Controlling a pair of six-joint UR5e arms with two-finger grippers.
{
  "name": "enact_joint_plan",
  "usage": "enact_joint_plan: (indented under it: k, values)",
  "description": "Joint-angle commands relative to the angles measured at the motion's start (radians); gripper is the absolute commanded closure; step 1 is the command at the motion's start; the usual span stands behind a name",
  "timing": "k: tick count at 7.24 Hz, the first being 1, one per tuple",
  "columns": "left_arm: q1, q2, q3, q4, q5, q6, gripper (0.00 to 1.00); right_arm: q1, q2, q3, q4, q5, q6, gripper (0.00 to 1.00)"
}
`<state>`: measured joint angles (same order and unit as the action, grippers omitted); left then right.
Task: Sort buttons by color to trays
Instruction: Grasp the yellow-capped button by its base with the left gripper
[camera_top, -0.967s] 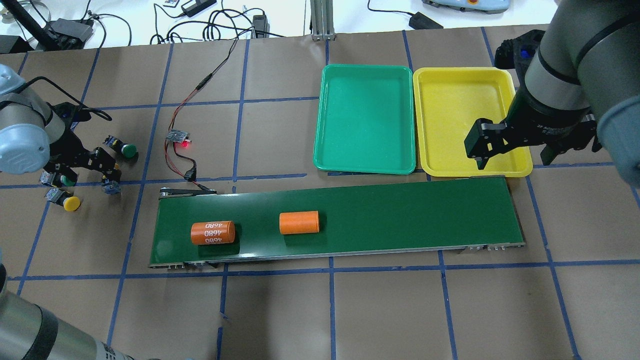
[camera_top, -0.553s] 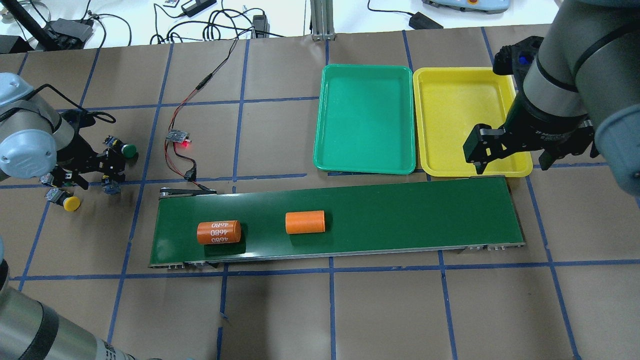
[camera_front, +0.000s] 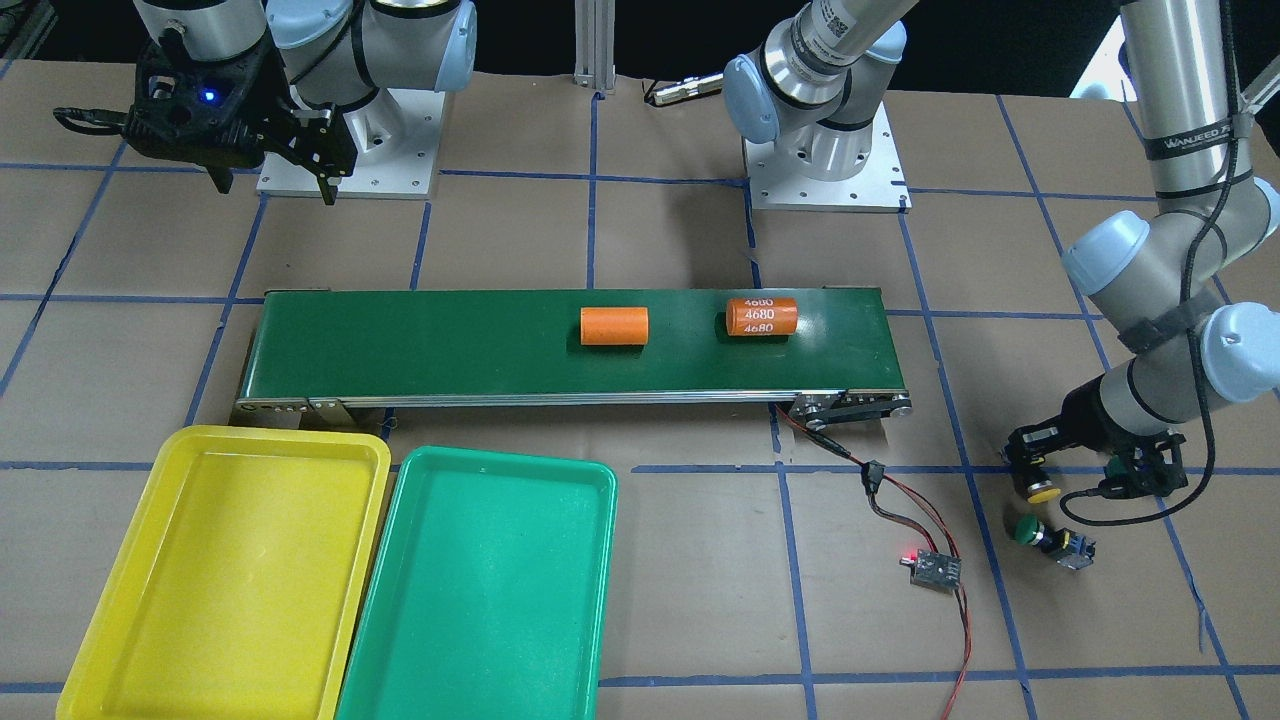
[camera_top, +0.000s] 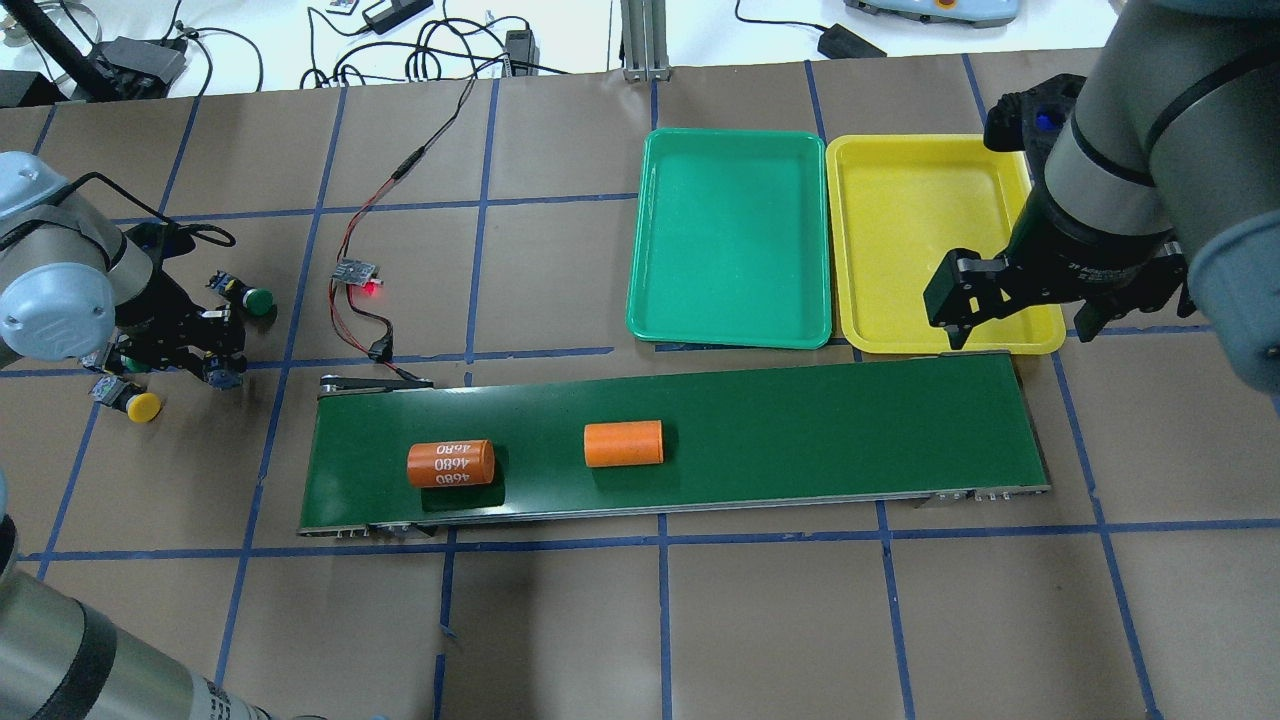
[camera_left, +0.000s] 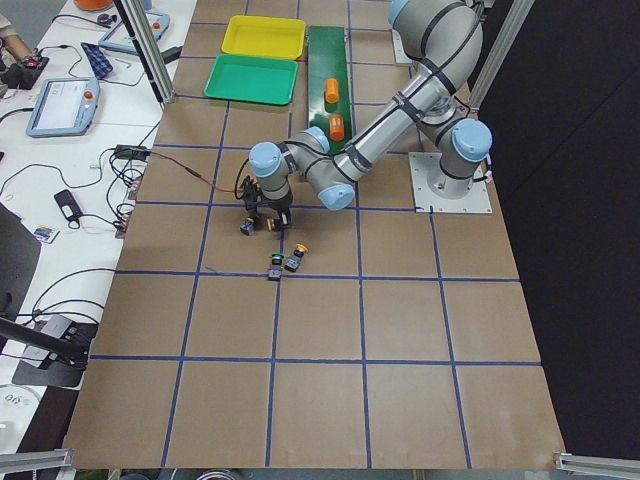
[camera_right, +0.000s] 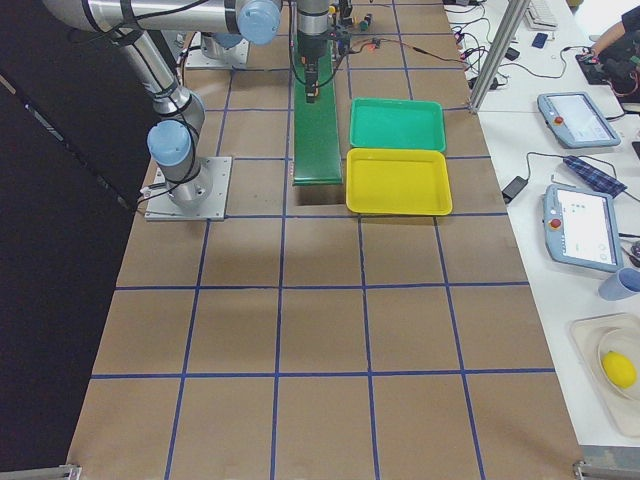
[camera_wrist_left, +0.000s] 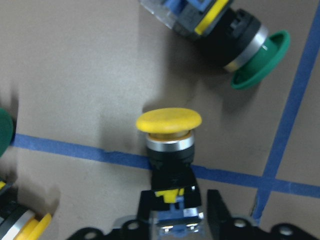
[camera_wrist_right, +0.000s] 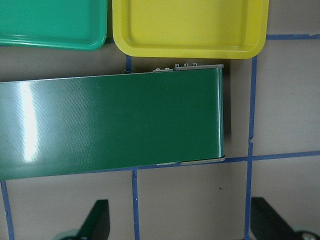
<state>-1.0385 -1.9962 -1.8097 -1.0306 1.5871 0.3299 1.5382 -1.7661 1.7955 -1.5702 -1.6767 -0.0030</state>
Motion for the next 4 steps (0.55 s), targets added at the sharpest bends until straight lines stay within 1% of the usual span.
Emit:
enact_joint_plan:
  k: [1,2,3,4]
  values:
    - [-0.023,0.122,0.030,-0.194,-0.030,0.001,1.00,-0.001,0.002,0.016,-0.002,0.003,0.000,0.00]
    - [-0.076,0.213,0.038,-0.327,-0.064,-0.008,1.00,-0.003,0.000,0.016,-0.001,0.000,-0.002,0.00]
    - [-0.153,0.288,0.024,-0.386,-0.085,-0.008,1.00,-0.003,-0.001,0.016,-0.002,-0.003,0.000,0.00]
    - [-0.232,0.340,-0.018,-0.410,-0.087,-0.009,1.00,-0.003,0.017,0.019,-0.023,-0.006,0.015,0.00]
